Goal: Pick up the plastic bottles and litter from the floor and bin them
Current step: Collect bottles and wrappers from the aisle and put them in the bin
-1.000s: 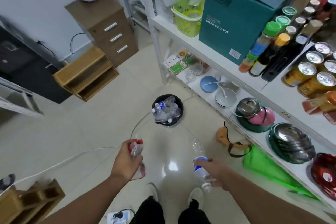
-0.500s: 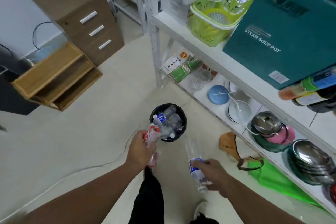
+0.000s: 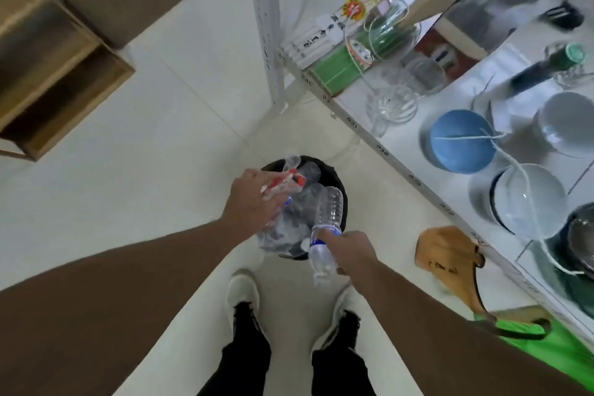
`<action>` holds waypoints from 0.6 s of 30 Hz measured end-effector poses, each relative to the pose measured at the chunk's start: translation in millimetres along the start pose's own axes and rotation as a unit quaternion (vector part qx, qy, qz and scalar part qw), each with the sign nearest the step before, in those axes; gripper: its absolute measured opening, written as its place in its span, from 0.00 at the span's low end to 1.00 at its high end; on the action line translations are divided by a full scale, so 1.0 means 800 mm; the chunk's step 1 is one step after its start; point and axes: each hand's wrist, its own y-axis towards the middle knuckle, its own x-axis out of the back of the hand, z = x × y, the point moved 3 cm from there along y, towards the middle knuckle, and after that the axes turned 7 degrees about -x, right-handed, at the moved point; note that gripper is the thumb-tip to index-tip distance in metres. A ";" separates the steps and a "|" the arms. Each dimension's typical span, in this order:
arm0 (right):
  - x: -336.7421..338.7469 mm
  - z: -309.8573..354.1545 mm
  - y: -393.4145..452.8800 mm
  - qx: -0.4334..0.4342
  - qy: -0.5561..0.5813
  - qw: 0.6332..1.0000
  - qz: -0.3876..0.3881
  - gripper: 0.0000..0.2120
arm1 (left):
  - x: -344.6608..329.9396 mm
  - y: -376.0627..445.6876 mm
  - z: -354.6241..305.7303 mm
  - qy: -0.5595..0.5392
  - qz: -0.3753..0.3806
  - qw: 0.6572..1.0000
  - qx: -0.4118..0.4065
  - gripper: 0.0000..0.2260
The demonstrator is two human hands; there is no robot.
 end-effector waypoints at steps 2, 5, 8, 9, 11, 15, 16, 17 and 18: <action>-0.011 0.005 0.058 -0.002 -0.018 1.000 0.002 0.23 | -0.037 0.039 0.047 0.064 0.053 0.997 -0.009 0.09; -0.034 0.005 0.119 -0.004 -0.060 0.997 0.040 0.21 | -0.083 0.075 0.098 0.118 0.091 0.989 -0.001 0.15; -0.058 0.009 0.153 0.008 -0.091 0.994 0.053 0.20 | -0.113 0.093 0.145 0.219 0.126 0.967 -0.021 0.15; -0.066 0.012 0.159 0.004 -0.098 0.994 0.055 0.19 | -0.118 0.096 0.158 0.252 0.134 0.958 -0.025 0.14; -0.083 0.020 0.166 -0.005 -0.123 0.990 0.073 0.16 | -0.128 0.099 0.172 0.326 0.150 0.933 -0.035 0.17; -0.095 0.026 0.164 -0.037 -0.115 0.990 0.078 0.22 | -0.145 0.091 0.158 0.357 0.152 0.922 0.017 0.26; -0.094 0.022 0.164 -0.048 -0.089 0.993 0.068 0.28 | -0.144 0.089 0.150 0.332 0.142 0.932 0.044 0.27; -0.092 0.017 0.162 -0.050 -0.065 0.995 0.052 0.33 | -0.142 0.088 0.143 0.306 0.133 0.941 0.057 0.29; -0.088 0.012 0.160 -0.042 -0.055 0.997 0.032 0.38 | -0.136 0.084 0.135 0.281 0.118 0.951 0.054 0.32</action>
